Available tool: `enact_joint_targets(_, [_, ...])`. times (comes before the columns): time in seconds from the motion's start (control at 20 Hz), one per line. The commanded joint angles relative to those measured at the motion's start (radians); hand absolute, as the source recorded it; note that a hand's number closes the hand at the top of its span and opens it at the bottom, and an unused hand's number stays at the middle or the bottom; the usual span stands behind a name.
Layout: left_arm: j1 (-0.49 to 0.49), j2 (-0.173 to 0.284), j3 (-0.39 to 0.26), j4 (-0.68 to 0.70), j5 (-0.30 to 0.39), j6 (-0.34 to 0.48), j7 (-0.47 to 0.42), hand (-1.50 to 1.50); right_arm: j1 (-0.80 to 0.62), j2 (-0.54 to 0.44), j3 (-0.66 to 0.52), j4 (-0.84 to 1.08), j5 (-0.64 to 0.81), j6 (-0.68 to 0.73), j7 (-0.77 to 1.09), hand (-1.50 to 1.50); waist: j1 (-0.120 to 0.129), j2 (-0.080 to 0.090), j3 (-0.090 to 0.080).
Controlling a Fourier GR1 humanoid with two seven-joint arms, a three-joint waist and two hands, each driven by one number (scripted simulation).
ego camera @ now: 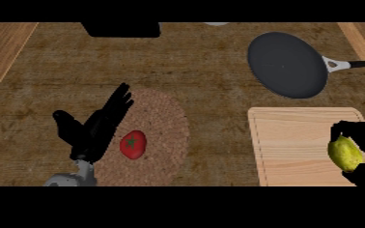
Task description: Pick the pear from the cutting board and place it in the pan
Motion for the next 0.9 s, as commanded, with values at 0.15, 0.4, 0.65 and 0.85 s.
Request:
enact_joint_targets(0.15, [0.035,0.012,0.000,-0.008,0.002,-0.019,-0.018,0.00,0.081,-0.021,0.299,-0.251,0.122,-0.056,-0.309,1.50,0.002,-0.007,0.006])
enact_joint_targets(0.4, [0.028,0.022,0.035,0.013,0.004,-0.013,-0.024,0.00,0.190,0.026,0.178,-0.466,0.029,-0.234,-0.312,1.50,-0.033,-0.003,0.007])
enact_joint_targets(0.65, [0.048,0.043,0.063,0.011,0.028,-0.038,-0.038,0.00,0.291,0.053,0.059,-0.654,-0.219,-0.225,-0.379,1.50,-0.040,-0.004,0.006])
enact_joint_targets(0.85, [0.045,0.002,0.013,0.041,-0.009,-0.028,-0.060,0.00,0.272,0.071,-0.046,-0.680,-0.476,-0.081,-0.347,1.50,-0.023,0.002,0.006])
